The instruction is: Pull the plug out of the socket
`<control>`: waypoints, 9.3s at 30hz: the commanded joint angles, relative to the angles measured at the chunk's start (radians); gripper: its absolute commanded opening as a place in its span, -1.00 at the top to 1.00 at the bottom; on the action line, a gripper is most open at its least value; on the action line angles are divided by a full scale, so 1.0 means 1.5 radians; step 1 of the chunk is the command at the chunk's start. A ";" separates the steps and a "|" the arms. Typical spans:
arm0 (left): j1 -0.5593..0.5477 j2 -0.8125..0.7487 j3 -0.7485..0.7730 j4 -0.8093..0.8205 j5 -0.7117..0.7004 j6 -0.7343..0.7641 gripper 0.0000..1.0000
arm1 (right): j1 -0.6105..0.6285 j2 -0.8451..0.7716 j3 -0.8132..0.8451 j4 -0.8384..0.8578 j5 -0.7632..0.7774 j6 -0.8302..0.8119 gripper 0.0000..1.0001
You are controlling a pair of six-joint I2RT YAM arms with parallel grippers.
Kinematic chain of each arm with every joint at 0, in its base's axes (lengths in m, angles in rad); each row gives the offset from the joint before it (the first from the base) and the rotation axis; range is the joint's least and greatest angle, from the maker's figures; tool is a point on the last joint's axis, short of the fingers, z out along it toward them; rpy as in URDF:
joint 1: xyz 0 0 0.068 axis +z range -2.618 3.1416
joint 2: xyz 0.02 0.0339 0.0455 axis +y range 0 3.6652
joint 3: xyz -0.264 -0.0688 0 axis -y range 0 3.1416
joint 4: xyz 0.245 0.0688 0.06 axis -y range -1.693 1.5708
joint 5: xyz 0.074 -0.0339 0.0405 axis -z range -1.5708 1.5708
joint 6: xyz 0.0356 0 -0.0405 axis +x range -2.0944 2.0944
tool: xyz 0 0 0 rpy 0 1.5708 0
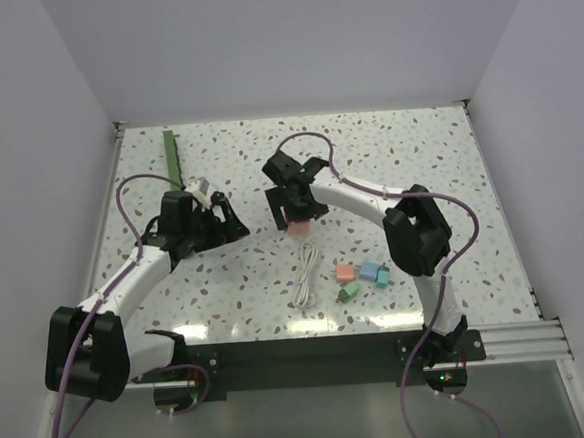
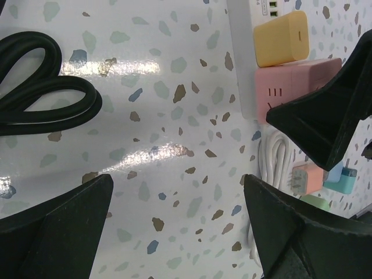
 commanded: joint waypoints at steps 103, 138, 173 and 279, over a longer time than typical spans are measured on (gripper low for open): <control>-0.117 0.277 0.132 0.225 0.126 -0.068 1.00 | -0.171 -0.374 -0.477 0.066 -0.015 0.095 -0.11; -0.145 0.292 0.163 0.261 0.153 -0.109 1.00 | -0.039 -0.267 -0.343 0.375 -0.427 0.121 -0.58; -0.183 0.267 0.009 0.405 0.147 -0.179 1.00 | -0.032 -0.250 -0.303 0.384 -0.368 0.148 1.00; 0.081 -0.110 0.137 0.006 0.163 0.144 -1.00 | -0.174 -0.778 -0.382 0.002 -0.076 -0.034 -0.97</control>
